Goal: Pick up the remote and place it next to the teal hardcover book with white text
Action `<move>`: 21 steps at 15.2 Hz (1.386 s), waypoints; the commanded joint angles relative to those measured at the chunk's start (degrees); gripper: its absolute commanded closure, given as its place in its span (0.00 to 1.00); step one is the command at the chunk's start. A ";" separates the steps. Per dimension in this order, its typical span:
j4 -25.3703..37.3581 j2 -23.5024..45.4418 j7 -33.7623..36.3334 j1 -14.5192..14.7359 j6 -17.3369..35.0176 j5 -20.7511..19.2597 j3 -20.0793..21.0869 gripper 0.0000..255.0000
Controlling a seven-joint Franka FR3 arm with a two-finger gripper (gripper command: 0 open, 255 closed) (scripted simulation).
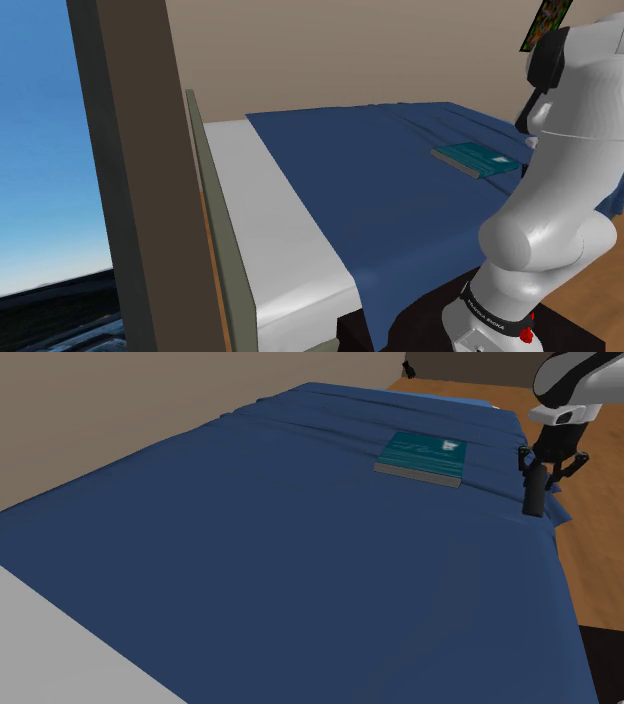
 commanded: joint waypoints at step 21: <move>1.98 -3.87 3.08 2.49 -4.16 -4.17 -1.91 0.00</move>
